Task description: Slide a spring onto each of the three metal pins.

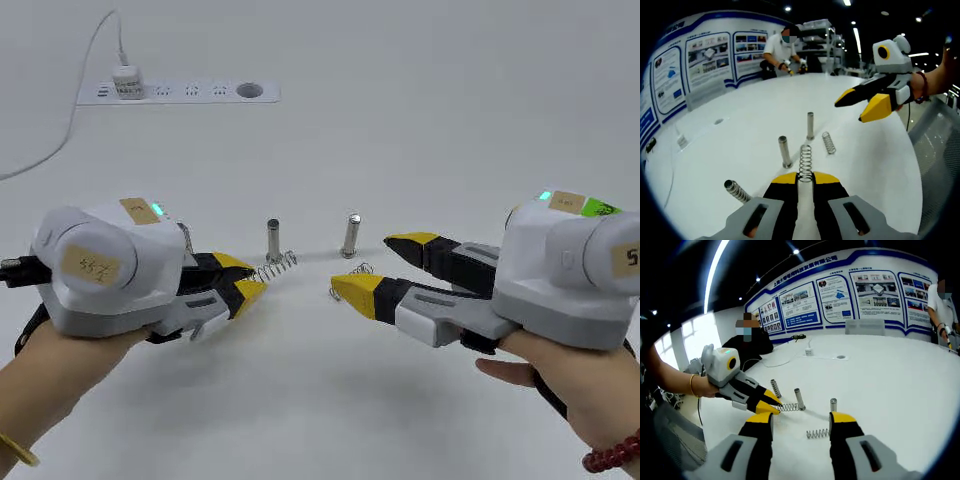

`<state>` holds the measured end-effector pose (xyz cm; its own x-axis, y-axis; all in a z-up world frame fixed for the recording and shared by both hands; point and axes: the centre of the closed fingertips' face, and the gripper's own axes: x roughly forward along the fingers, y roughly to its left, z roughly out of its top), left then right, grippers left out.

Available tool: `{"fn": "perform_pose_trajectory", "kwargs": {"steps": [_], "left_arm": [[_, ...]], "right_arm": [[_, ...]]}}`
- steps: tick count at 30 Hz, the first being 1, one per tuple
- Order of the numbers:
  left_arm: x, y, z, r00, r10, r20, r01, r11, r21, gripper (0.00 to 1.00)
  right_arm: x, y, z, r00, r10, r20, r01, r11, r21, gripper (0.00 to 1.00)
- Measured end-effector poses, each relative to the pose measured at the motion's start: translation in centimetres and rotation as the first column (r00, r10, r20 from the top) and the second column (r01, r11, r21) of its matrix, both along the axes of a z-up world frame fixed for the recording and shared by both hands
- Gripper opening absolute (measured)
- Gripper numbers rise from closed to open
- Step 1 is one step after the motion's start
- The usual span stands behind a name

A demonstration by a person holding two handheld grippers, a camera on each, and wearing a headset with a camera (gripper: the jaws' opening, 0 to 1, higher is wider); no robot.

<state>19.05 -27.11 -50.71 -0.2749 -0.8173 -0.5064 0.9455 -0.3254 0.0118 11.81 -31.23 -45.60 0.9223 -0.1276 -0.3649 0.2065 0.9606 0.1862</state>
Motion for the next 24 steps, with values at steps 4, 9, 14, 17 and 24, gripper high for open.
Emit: {"fn": "perform_pose_trajectory", "kwargs": {"steps": [4,9,14,17,24], "left_arm": [[-0.3,0.5,1.1,0.999,0.02,-0.03,-0.021,0.999,-0.03,0.09],[-0.8,1.1,2.5,0.994,0.045,-0.096,-0.053,0.996,-0.079,0.09],[-1.3,1.7,3.7,0.987,0.057,-0.15,-0.075,0.99,-0.12,0.09],[-1.5,1.9,4.6,0.977,0.066,-0.203,-0.098,0.984,-0.151,0.09],[-1.8,2.4,6.2,0.961,0.068,-0.266,-0.125,0.972,-0.2,0.1]], "right_arm": [[0.8,0.3,0.9,0.999,0.009,0.038,-0.011,0.999,0.039,0.46],[1.7,0.9,1.4,0.997,0.031,0.071,-0.038,0.995,0.09,0.45],[2.6,1.5,1.9,0.995,0.048,0.092,-0.06,0.99,0.127,0.42],[3.0,2.2,2.2,0.992,0.067,0.109,-0.085,0.982,0.169,0.39],[3.9,3.5,3.1,0.983,0.08,0.162,-0.122,0.956,0.266,0.31]]}}
